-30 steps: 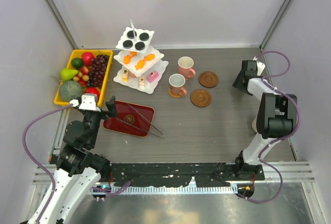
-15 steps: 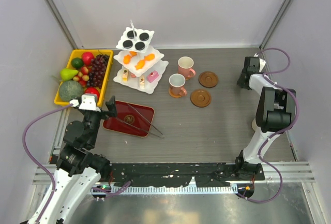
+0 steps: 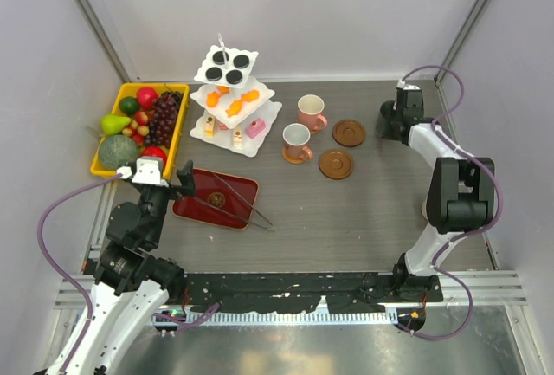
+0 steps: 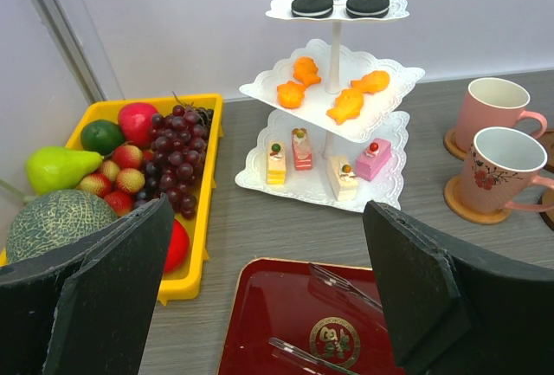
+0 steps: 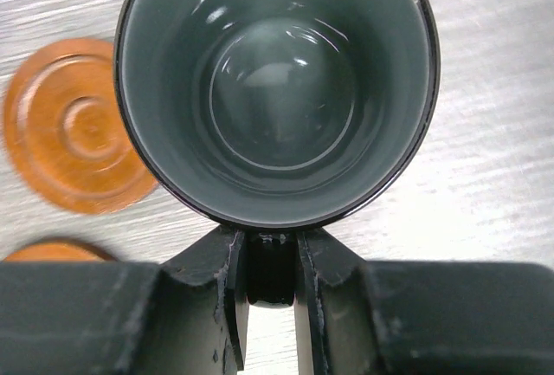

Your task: Serve the afternoon tea

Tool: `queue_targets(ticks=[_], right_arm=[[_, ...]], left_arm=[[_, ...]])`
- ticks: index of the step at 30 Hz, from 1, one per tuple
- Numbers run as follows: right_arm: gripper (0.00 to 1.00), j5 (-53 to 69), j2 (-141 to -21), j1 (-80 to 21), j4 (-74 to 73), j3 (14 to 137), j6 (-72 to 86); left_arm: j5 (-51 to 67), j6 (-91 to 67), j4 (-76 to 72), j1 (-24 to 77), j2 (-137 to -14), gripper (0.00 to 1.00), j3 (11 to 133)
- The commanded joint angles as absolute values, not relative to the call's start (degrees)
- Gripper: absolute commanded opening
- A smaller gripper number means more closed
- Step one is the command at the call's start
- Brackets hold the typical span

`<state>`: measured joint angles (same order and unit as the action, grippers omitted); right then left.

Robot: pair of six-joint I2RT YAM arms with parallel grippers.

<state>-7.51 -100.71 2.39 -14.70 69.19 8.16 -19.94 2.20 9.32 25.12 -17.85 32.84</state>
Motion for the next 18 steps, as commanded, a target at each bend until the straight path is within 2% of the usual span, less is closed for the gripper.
queue_targets(ticks=[1,11,18], right_arm=[[0.05,-3.8,-93.4,-2.1,-4.3,69.5,-1.0],[0.05,11.3,-96.6,-4.9,-0.3,70.3,-7.4],[0.05,10.9,-100.2,-5.4,-2.3,72.3,-8.8]], left_arm=[[-19.7,2.9,5.8,25.3,-17.9,0.99,32.9],[-19.6,2.8,5.8,25.3,-17.9,0.99,32.8],[-19.7,2.8,5.8,25.3,-17.9,0.99,32.7]])
